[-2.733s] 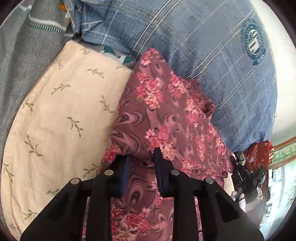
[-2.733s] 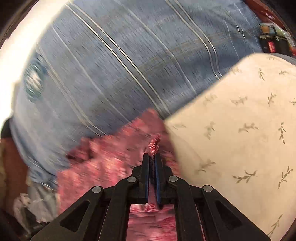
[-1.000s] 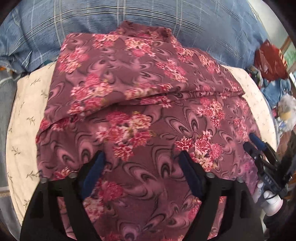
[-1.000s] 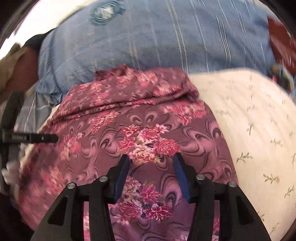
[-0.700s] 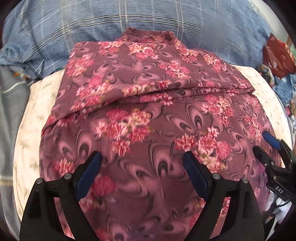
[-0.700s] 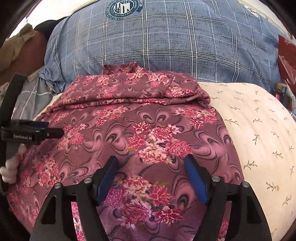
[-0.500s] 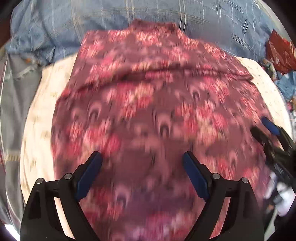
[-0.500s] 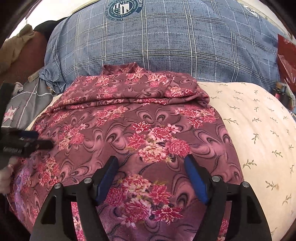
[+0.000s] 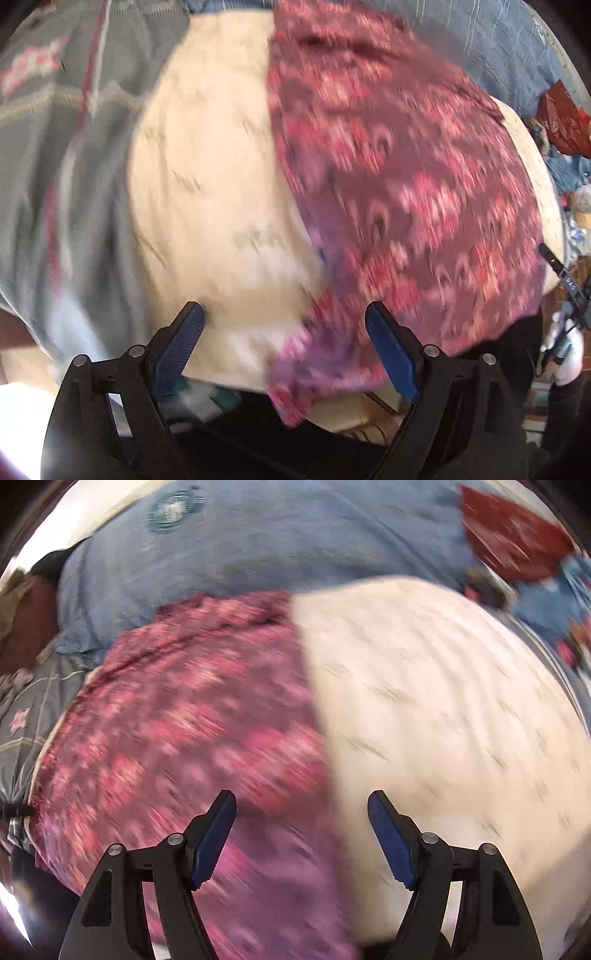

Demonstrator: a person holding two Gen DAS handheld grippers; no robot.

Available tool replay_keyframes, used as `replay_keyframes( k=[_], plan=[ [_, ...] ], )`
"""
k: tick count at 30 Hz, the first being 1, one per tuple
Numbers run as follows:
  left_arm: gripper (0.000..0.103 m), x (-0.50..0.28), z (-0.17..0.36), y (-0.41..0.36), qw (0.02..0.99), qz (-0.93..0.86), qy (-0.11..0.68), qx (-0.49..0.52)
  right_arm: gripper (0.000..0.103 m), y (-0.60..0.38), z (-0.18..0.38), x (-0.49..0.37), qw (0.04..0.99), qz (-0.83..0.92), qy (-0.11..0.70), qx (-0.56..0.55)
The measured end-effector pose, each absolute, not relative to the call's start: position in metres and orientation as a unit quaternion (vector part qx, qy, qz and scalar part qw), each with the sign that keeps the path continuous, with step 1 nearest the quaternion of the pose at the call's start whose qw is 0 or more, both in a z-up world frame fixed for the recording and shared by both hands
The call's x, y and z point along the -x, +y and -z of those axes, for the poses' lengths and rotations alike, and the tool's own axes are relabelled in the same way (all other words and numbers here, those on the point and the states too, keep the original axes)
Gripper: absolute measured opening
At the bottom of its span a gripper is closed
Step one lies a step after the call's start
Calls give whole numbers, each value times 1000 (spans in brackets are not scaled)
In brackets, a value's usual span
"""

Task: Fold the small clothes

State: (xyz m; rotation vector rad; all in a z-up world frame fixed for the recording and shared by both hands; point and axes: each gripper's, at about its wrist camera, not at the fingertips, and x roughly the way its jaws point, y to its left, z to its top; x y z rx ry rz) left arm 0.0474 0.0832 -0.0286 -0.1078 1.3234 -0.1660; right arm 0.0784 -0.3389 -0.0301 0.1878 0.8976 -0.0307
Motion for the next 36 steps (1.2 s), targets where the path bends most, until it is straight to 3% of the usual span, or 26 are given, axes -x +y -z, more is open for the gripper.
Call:
replay_keyframes(
  k=[6,7,9,11,12,13,14,16,17,25,36],
  plan=[
    [90,-27,32,64,796,63,602,13,75,-358,39,-40,876,-36,462,-136],
    [90,-22,32,64,789,68,610,16,72,-354,41,-36,872,-47,469,-130],
    [88,-11,34,64,781,80,619,24,55,-345,42,-30,865,-80,480,-119],
    [74,-4,36,66,773,86,628,36,24,-337,45,-25,854,-107,497,-115],
    [63,0,37,69,770,84,631,39,17,-334,47,-25,848,-121,504,-111],
    [48,1,37,72,771,77,631,40,13,-332,48,-26,844,-132,507,-112],
    [41,6,36,79,772,70,630,45,12,-330,48,-26,843,-139,507,-116],
    [8,9,34,95,766,75,634,82,10,-332,45,-26,841,-159,497,-140],
    [5,9,32,102,759,83,637,109,10,-334,40,-26,841,-171,487,-160],
    [5,9,-6,125,772,141,582,212,9,-340,-4,-42,840,-238,402,-277],
    [5,-40,-41,124,782,202,514,289,9,-344,-14,-83,835,-244,359,-338]
  ],
)
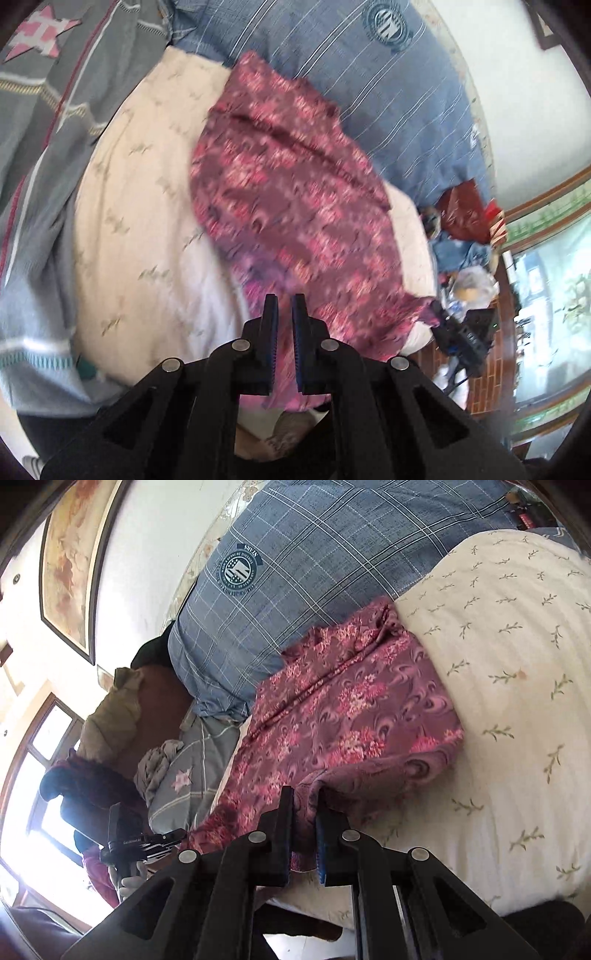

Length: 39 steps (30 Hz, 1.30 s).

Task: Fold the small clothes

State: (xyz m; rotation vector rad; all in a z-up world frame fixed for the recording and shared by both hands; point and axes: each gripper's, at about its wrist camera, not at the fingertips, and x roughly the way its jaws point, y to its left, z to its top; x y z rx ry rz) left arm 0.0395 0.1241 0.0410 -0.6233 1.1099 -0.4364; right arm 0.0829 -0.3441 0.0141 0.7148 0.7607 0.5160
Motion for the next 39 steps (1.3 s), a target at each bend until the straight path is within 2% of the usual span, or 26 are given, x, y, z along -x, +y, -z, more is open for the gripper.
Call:
replay_keyframes(
  k=[6,8,9,10,12,21,24,26,27,28,32,39],
  plan=[
    [6,-61,-31,119,782,171,542,257,9,-339,-17,-114,837,-246,350,-342],
    [12,-58,-23,121,781,158,557,235,9,-337,-15,-118,837,-245,357,-335],
    [21,-53,-17,123,779,150,565,225,9,-338,-14,-118,837,-245,360,-332],
    [40,-49,-12,125,779,139,572,216,9,-339,-12,-117,836,-244,363,-331],
    [67,-40,-1,126,776,119,591,188,9,-341,-7,-114,835,-237,370,-332],
    [69,-2,33,103,735,117,662,85,10,-349,0,-92,833,-219,375,-343],
    [68,4,50,101,712,125,683,106,10,-347,1,-93,831,-218,380,-342],
    [47,6,55,99,708,133,683,121,10,-347,1,-93,831,-220,382,-340],
    [15,6,57,99,705,138,684,127,10,-346,1,-92,831,-222,383,-337],
    [5,4,58,99,702,139,686,132,10,-345,0,-92,832,-224,382,-335],
    [5,5,44,109,712,157,661,177,10,-344,-5,-88,836,-229,376,-327],
    [5,-15,-15,127,748,232,554,282,10,-348,-19,-92,847,-227,346,-335]
  ],
)
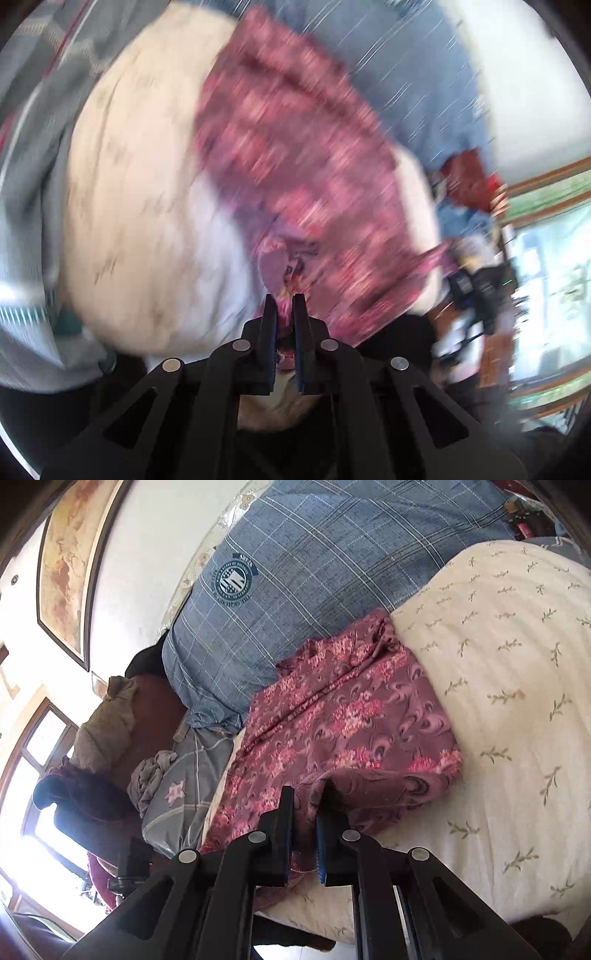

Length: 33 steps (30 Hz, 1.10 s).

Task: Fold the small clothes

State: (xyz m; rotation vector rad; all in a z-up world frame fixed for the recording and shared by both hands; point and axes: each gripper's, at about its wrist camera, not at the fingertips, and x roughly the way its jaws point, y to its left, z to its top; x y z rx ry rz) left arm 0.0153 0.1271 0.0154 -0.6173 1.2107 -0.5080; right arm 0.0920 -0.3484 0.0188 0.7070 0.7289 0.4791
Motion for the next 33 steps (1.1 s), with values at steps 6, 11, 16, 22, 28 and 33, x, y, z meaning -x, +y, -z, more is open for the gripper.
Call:
replay_keyframes(
  k=[6,11,16,22,28,33],
  plan=[
    [5,-71,-37,130,769,237,506,312,10,-349,-29,-128,847,-239,323,-348],
    [3,-124,-35,127,770,223,500,327,9,-345,-41,-170,853,-247,302,-347],
    [2,-174,-37,142,788,195,464,354,9,-346,-46,-221,857,-245,285,-353],
    [6,-209,-39,138,782,219,475,339,9,-346,-36,-284,853,-226,293,-367],
    [78,-169,-33,106,795,261,502,218,10,-344,-9,-284,849,-213,315,-368],
    [84,-135,-37,104,800,316,468,202,10,-348,12,-272,837,-206,316,-396]
  ],
)
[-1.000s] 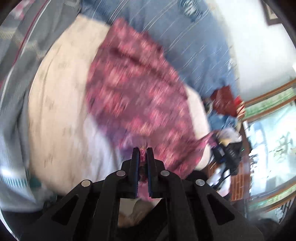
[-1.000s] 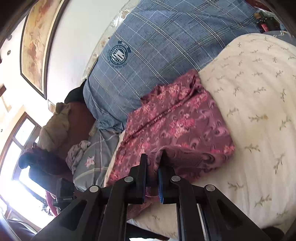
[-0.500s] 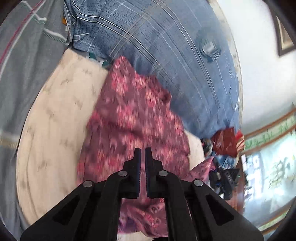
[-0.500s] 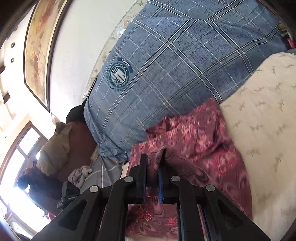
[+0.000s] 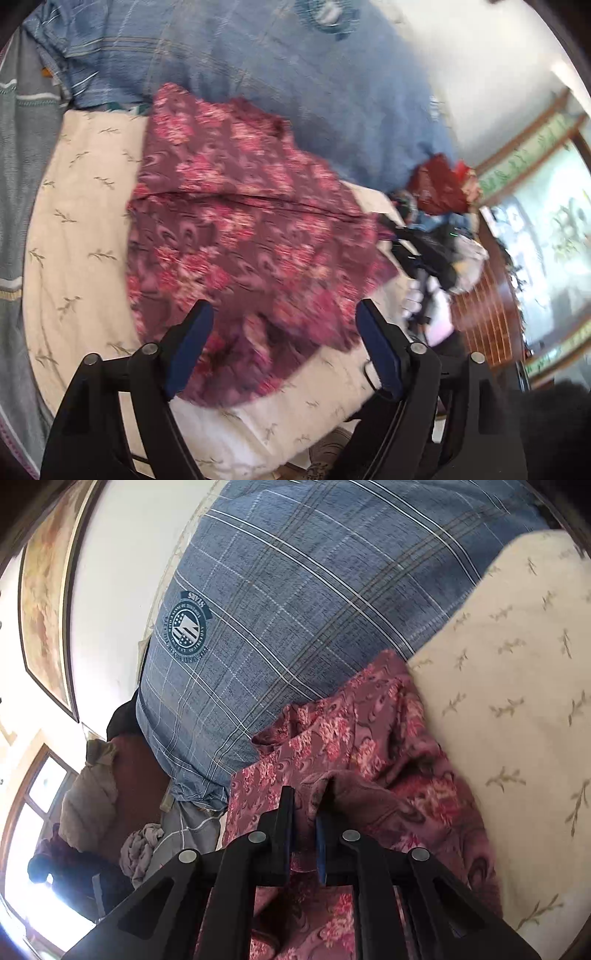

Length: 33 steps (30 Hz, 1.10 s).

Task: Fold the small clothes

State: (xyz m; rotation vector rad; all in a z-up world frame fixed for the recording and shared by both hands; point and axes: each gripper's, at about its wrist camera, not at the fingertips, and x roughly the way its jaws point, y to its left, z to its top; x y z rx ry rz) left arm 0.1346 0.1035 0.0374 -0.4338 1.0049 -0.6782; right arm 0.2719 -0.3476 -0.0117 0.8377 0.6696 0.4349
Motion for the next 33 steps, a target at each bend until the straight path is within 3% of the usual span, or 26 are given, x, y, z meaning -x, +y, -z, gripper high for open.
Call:
replay_keyframes(
  k=[5,9,11,12,13,17,23,33],
  plan=[
    [85,-142,-17,77,810,286,503,99,10,-349,23,-266,829,-202,325,-408],
    [83,-159,-7,55,810,278,511,75,11,-349,23,-263,829,-196,325,-410],
    [49,-166,-9,49,806,296,503,98,11,-349,23,-261,830,-195,326,-408],
    [15,-169,-9,45,798,312,504,109,11,-350,22,-260,831,-195,326,-407],
    [4,-171,-10,43,796,313,506,110,10,-350,20,-259,831,-196,325,-406],
    [4,-180,-10,45,802,302,500,125,10,-352,12,-259,833,-201,318,-405],
    [4,-205,-35,93,818,280,443,235,10,-358,-6,-276,837,-209,295,-411],
    [4,-329,-18,156,821,161,427,342,10,-363,-8,-368,824,-184,271,-462]
  ],
)
